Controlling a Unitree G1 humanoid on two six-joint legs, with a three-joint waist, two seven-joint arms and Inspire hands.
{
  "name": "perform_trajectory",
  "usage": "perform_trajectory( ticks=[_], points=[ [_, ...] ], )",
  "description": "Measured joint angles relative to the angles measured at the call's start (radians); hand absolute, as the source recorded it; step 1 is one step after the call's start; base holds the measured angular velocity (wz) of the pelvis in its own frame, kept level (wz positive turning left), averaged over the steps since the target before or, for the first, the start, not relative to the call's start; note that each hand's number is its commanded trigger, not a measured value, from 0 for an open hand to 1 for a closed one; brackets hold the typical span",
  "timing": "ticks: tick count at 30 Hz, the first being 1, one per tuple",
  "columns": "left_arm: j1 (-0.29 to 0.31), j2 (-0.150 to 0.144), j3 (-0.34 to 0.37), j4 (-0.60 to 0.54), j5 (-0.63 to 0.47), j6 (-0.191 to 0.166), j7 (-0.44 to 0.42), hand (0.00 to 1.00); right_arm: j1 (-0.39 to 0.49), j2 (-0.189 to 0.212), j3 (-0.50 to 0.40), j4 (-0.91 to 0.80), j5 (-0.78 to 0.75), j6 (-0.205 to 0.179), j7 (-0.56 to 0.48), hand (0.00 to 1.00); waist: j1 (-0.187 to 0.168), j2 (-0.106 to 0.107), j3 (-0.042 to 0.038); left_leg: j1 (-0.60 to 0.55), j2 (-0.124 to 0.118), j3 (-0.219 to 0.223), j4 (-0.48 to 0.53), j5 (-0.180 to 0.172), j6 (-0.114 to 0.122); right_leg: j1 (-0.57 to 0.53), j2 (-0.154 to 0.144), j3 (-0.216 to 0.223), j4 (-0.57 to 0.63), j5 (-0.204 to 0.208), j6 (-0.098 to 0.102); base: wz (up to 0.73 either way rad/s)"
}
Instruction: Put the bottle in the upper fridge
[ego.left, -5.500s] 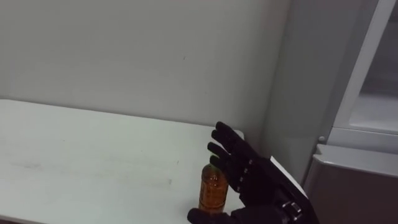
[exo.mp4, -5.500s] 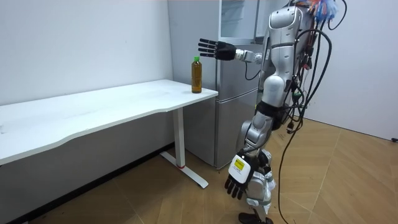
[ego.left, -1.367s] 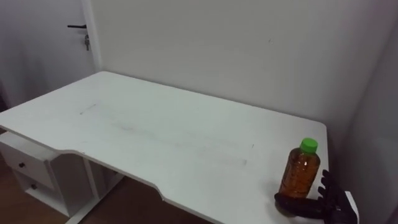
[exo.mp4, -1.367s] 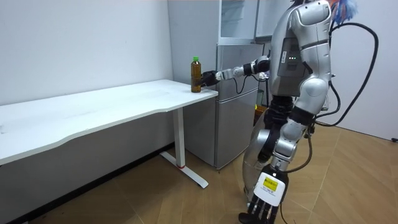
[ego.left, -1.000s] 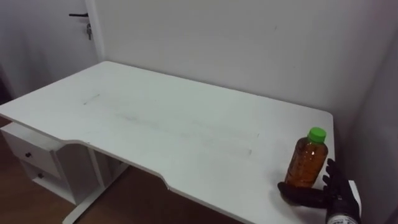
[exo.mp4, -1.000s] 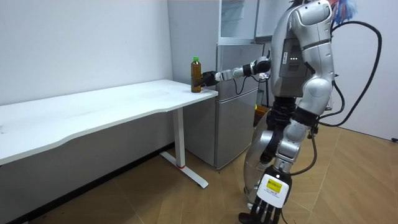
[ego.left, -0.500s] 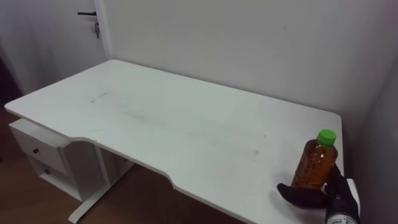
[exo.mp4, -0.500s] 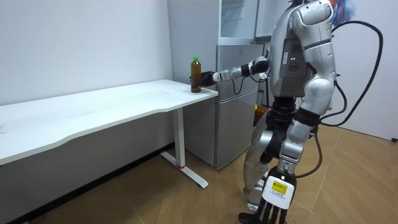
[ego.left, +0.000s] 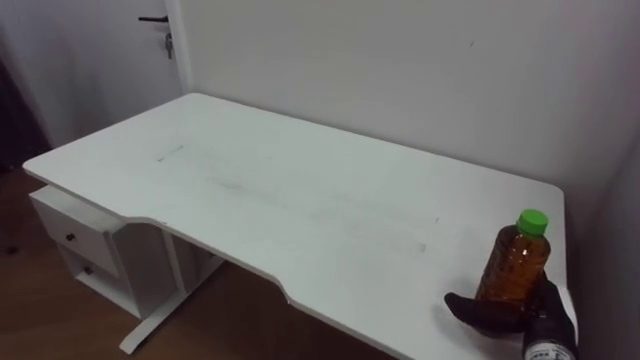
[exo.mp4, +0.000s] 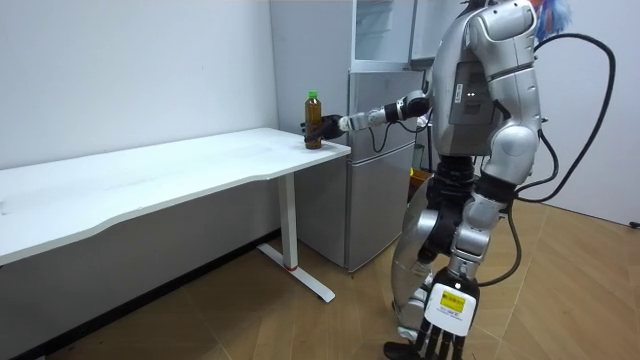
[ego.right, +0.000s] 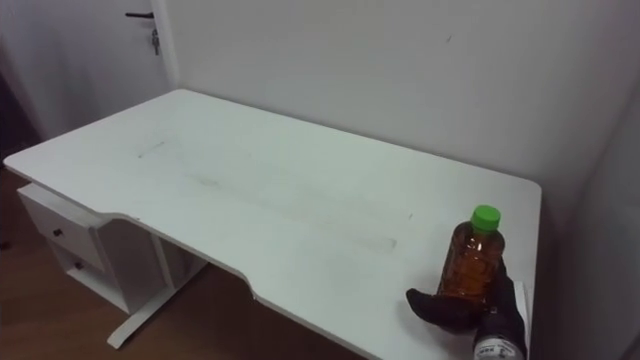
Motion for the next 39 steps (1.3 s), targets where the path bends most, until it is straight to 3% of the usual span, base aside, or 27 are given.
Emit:
perform_trajectory(
  ticks=[1, 2, 3, 10, 29, 33, 39],
  points=[
    [0.0, 0.0, -0.006, 0.0, 0.0, 0.0, 0.0, 0.0, 0.0, 0.0, 0.0, 0.0, 0.004, 0.0, 0.0, 0.0, 0.001, 0.0, 0.0, 0.0, -0.001, 0.0, 0.0, 0.0, 0.0, 0.0, -0.001, 0.0, 0.002, 0.0, 0.0, 0.0],
    [0.001, 0.0, -0.007, 0.0, 0.0, 0.0, 0.0, 0.0, 0.0, 0.0, 0.0, 0.0, 0.009, 0.0, 0.0, 0.45, 0.001, 0.0, 0.0, 0.0, -0.001, 0.0, 0.0, 0.0, 0.001, 0.0, -0.001, 0.0, 0.005, -0.001, 0.001, 0.0],
    [0.001, 0.0, -0.009, 0.001, 0.0, 0.0, 0.0, 0.0, 0.0, 0.0, 0.0, 0.0, 0.023, 0.0, 0.0, 1.0, 0.001, 0.0, 0.0003, 0.002, -0.002, 0.0, 0.001, 0.0, 0.001, -0.001, -0.005, -0.002, 0.013, -0.001, 0.0, 0.0],
    [0.002, 0.0, -0.012, -0.001, 0.001, 0.0, 0.0, 0.0, -0.007, -0.017, -0.004, 0.0, 0.153, -0.001, -0.004, 1.0, 0.0, 0.004, 0.0024, 0.008, -0.014, -0.004, 0.0, 0.004, 0.007, -0.001, -0.029, -0.029, 0.033, -0.005, 0.003, 0.01],
    [0.006, 0.0, -0.001, -0.013, 0.013, 0.002, 0.021, 0.0, -0.009, -0.018, 0.005, -0.003, 0.39, 0.011, 0.023, 1.0, 0.0, 0.004, -0.0033, 0.011, -0.016, -0.005, -0.007, 0.005, 0.009, 0.0, -0.028, -0.028, 0.026, -0.005, 0.003, 0.0],
    [0.009, -0.005, 0.031, -0.009, 0.024, 0.004, 0.022, 0.0, -0.009, -0.018, 0.005, -0.003, 0.39, 0.031, 0.022, 1.0, 0.002, 0.005, -0.0038, 0.032, -0.016, -0.004, -0.018, 0.005, 0.009, 0.014, -0.027, -0.026, 0.027, -0.006, 0.004, -0.02],
    [0.013, -0.013, 0.059, -0.01, 0.023, 0.008, 0.022, 0.0, -0.01, -0.02, 0.004, -0.076, 0.387, 0.056, 0.022, 1.0, -0.001, -0.009, -0.0136, 0.054, -0.016, -0.002, -0.03, 0.005, 0.009, 0.029, -0.027, -0.025, 0.026, -0.01, 0.008, -0.01]
  ],
)
